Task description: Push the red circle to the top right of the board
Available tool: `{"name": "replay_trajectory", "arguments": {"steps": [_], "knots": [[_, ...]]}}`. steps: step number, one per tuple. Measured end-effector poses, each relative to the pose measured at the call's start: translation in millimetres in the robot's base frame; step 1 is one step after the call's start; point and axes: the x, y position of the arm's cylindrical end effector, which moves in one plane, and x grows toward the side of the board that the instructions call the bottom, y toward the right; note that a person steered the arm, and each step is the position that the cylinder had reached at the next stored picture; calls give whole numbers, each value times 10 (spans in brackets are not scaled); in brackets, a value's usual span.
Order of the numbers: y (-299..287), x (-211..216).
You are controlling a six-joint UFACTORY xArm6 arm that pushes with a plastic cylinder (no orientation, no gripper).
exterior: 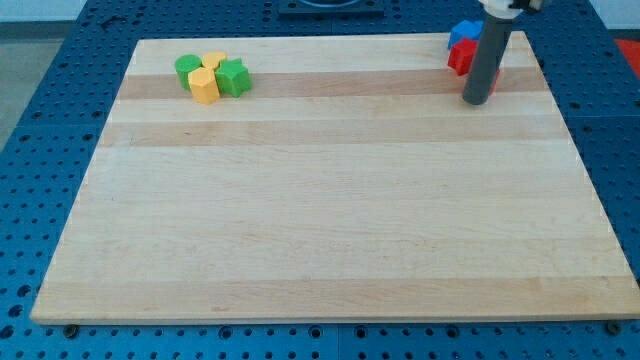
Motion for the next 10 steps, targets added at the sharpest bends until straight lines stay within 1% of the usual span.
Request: {"name": "replay_trajectory", "arguments": {"steps": [3,5,8,10], "knots": [[19,-181],[146,-181],[135,-288],[195,-230]]}}
